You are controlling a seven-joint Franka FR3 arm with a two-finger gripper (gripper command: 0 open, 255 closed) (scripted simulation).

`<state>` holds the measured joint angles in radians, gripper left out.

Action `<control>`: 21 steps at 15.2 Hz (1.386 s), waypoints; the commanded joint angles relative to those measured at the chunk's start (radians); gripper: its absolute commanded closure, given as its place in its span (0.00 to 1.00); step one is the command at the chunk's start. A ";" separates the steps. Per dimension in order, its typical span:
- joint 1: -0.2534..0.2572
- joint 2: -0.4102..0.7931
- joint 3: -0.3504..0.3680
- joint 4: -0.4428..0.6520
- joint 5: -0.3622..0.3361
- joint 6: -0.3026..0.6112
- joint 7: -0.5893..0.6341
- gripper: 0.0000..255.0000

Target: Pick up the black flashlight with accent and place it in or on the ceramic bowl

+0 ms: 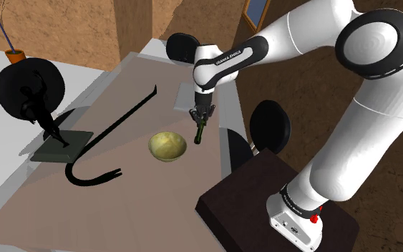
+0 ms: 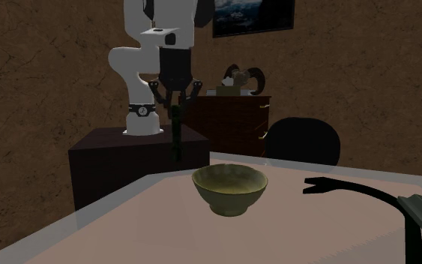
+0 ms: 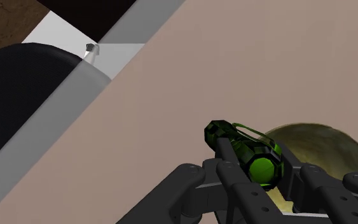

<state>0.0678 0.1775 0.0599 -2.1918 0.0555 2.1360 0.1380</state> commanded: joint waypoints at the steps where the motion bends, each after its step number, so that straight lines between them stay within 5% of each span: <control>1: 0.000 -0.019 0.000 0.007 0.000 -0.026 0.001 1.00; 8: -0.001 -0.069 0.000 0.034 0.001 -0.103 0.003 1.00; 21: 0.115 0.215 0.072 0.563 -0.006 -0.336 0.201 1.00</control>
<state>0.1760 0.3647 0.1295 -1.6647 0.0516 1.8072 0.3282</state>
